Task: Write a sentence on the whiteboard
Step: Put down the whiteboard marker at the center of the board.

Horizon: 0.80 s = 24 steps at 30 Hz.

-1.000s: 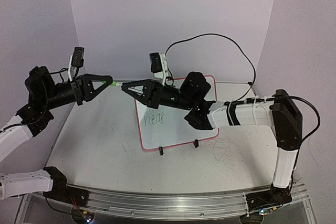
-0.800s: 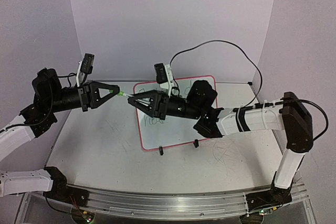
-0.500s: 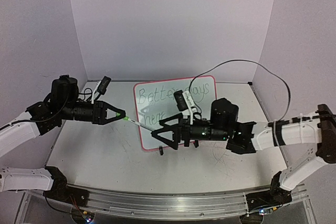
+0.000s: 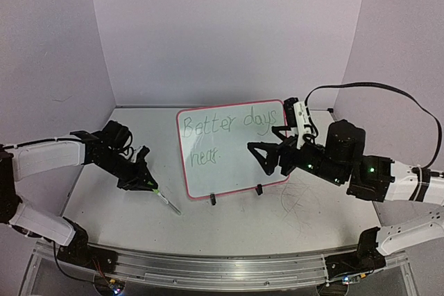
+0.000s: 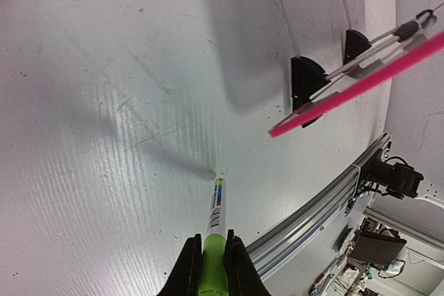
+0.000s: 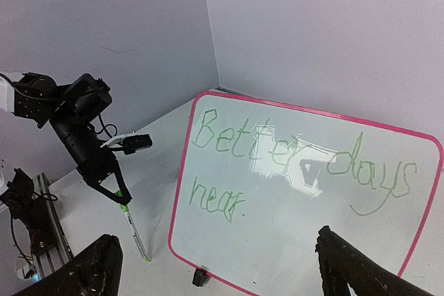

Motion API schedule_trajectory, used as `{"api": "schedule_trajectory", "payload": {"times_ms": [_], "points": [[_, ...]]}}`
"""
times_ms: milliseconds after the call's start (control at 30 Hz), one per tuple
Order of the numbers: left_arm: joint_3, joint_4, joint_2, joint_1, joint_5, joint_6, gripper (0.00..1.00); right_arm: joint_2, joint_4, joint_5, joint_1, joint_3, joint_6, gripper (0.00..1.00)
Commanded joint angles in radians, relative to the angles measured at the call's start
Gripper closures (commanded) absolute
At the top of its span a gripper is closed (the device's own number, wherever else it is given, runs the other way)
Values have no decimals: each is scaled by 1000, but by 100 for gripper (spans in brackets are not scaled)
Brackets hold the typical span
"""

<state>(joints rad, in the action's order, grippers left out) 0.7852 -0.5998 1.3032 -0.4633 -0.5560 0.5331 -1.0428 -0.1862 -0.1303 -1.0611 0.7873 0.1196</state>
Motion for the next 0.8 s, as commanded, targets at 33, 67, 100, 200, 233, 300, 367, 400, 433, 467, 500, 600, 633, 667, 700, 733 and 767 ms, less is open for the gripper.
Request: {"api": "schedule_trajectory", "payload": {"times_ms": [33,67,100,200,233,300,367,400,433,467,500,600,633,667,700,733,767], "points": [[-18,47,117,54,-178,-105,100,65,23,-71,1,-22,-30,2],[-17,52,145,56,-187,-114,100,72,22,-73,1,-28,-25,2],[-17,55,173,60,-189,-119,100,79,19,-75,1,-35,-22,2],[2,67,267,71,-158,-108,99,87,11,-75,1,-45,-19,2],[14,68,298,74,-132,-96,97,85,10,-72,1,-44,-20,2],[34,71,357,77,-96,-96,93,78,9,-62,1,-38,-25,2],[47,70,416,91,-86,-109,90,71,8,-57,0,-30,-32,2],[58,68,440,102,-89,-114,90,70,8,-58,0,-27,-35,2],[68,68,455,108,-82,-118,88,71,8,-60,1,-25,-36,2],[77,69,463,109,-57,-122,87,74,7,-69,0,-25,-37,2],[83,69,468,111,-29,-124,84,79,7,-79,1,-25,-35,2],[89,69,480,126,34,-126,72,95,7,-117,1,-25,-27,2],[90,69,476,127,51,-119,67,100,7,-136,0,-23,-22,2],[90,70,461,127,75,-113,63,106,12,-165,0,-17,-17,2],[91,71,439,127,108,-96,60,110,29,-196,1,-6,-12,2],[92,72,401,128,131,-81,57,112,54,-228,0,11,-6,2],[98,72,361,128,153,-69,54,113,74,-266,1,29,-2,2]]}}
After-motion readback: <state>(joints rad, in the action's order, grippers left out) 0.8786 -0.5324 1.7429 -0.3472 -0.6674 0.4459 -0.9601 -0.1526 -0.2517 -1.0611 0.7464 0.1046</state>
